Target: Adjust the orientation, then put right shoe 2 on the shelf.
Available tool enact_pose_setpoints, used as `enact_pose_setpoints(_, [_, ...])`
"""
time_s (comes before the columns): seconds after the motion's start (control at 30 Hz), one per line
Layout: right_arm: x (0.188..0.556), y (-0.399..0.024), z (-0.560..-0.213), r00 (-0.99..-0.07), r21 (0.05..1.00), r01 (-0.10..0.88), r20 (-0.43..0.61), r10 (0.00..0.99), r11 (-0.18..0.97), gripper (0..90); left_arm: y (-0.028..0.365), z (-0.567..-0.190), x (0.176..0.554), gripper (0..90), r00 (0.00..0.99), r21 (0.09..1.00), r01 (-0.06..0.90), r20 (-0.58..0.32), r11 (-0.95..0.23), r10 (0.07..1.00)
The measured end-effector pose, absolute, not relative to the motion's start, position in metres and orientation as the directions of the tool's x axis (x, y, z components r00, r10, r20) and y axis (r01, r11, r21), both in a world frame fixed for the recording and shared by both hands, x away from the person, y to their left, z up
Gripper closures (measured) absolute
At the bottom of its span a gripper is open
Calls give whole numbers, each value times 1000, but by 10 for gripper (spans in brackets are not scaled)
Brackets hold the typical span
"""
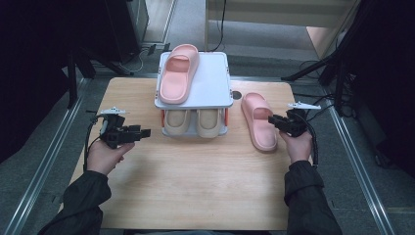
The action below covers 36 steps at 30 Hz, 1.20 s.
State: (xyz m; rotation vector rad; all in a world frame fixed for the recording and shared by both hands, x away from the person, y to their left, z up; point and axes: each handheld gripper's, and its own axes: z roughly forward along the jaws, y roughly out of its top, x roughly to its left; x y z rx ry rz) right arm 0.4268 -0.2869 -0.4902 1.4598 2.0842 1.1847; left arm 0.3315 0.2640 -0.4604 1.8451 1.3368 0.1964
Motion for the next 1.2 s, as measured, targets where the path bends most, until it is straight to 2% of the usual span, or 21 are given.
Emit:
enact_pose_setpoints(0.47, [440, -296, -498, -364, 780, 620, 188, 912, 87, 609, 267, -464, 330, 432, 415, 683, 726, -345, -78, 842])
enact_pose_setpoints(1.03, [463, -287, -509, -335, 764, 639, 179, 925, 84, 605, 277, -466, 321, 430, 381, 680, 731, -354, -45, 854])
enact_pose_setpoints(1.2, [470, -281, -513, -333, 756, 648, 172, 927, 92, 641, 280, -467, 319, 430, 373, 679, 734, -356, -37, 857])
